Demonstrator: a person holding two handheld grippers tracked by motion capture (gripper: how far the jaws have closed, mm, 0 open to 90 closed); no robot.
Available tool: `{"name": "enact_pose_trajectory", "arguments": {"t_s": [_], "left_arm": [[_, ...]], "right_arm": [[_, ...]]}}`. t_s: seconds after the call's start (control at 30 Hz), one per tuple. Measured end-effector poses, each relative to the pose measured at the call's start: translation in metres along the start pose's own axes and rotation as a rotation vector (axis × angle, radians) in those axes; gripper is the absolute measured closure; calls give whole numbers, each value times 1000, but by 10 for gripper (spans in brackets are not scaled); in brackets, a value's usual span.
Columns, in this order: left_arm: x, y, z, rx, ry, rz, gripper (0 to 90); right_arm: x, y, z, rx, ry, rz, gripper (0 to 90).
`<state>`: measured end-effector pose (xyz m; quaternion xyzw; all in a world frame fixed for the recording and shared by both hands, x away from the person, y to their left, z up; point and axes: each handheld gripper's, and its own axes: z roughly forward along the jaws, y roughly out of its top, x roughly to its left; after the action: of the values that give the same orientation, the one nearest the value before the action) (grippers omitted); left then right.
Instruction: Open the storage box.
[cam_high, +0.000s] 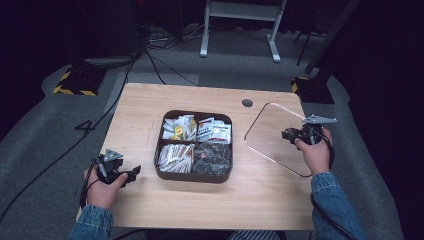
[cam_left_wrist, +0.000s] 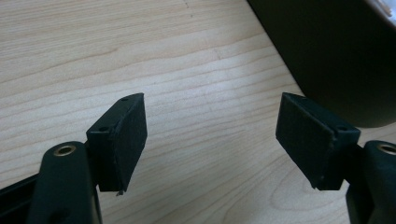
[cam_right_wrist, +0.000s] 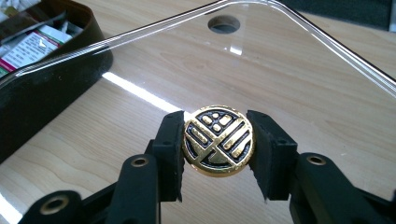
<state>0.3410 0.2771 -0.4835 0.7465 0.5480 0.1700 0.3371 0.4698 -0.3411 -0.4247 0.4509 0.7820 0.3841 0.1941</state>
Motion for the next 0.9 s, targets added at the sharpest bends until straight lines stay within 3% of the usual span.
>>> {"name": "enact_pose_trajectory", "arguments": {"t_s": [0.9], "left_arm": [[-2,0,3,19,15,11,253]], "right_arm": [[2,-42,36,60,4,28,589]]}}
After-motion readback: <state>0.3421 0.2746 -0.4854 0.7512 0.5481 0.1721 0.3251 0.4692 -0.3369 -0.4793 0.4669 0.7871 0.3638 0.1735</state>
